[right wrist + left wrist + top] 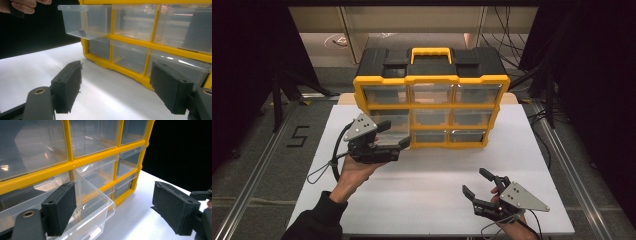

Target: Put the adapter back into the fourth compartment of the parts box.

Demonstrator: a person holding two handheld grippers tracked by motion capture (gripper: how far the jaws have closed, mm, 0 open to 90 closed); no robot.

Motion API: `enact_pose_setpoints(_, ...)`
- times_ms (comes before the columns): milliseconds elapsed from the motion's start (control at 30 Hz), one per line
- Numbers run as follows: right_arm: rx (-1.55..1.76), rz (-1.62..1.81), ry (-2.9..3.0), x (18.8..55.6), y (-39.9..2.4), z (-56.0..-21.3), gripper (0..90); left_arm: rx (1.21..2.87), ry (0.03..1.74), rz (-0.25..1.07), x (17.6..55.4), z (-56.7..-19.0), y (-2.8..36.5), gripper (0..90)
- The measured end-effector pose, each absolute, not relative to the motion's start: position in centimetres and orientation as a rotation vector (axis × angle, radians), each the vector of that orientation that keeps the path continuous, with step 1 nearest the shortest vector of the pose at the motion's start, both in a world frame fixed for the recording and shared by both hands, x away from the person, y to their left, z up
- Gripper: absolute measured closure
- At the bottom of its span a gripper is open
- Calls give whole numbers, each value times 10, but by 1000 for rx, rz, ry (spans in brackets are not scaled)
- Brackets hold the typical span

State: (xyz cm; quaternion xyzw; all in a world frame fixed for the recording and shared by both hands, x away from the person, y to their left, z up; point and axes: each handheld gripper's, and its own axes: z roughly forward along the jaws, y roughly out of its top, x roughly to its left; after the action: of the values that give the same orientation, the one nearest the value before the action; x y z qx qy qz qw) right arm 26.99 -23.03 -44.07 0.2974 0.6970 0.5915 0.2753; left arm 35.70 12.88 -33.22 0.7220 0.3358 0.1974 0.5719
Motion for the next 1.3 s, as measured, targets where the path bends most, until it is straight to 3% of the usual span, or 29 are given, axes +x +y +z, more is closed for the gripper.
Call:
enact_pose_setpoints(333,804,1592,1875,270,-231,-440,264,1646,752,391,351,-349,125,184)
enact_pose_setpoints(1300,814,1601,1871,270,-231,-440,263,1556,655,377,332,-370,124,175)
